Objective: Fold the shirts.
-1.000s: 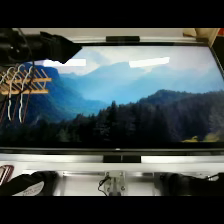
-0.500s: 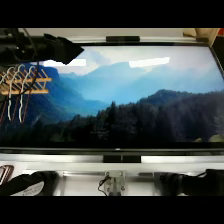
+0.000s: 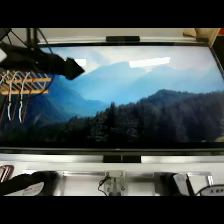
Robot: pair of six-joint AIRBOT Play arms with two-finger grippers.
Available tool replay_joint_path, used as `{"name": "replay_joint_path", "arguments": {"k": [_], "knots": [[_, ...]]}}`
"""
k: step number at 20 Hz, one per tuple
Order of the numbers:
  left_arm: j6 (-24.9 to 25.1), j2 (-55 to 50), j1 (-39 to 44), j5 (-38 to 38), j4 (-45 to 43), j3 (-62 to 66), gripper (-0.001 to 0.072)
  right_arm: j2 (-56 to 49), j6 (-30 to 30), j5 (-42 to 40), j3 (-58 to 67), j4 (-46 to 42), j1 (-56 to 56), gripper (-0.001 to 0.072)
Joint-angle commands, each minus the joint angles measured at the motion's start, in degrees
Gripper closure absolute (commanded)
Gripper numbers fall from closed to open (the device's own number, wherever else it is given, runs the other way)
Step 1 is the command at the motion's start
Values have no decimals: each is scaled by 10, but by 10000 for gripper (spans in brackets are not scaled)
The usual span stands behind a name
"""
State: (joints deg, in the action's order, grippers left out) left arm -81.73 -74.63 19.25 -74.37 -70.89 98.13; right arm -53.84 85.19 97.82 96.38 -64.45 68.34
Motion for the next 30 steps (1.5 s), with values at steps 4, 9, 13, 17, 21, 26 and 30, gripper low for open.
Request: {"name": "replay_joint_path", "arguments": {"k": [4,9,13,17,21,26,30], "knots": [[-163,-31,26,-151,-220,-108,131,-30,106,-116,-187,-113,-529,205],[-181,-31,26,-126,-201,-182,77,-146,99,-75,-192,-163,-684,204],[-180,-31,26,-96,-201,-181,78,-184,99,-85,-192,-162,-737,204],[-180,-31,26,-96,-201,-181,77,-186,99,-85,-192,-150,-749,204],[-180,-31,26,-90,-201,-181,78,-186,99,-85,-192,-150,-749,204],[-180,-31,26,-90,-201,-181,78,-186,99,-85,-192,-150,-749,204],[-180,-31,26,-85,-201,-181,78,-186,99,-85,-192,-150,-749,204]]}}
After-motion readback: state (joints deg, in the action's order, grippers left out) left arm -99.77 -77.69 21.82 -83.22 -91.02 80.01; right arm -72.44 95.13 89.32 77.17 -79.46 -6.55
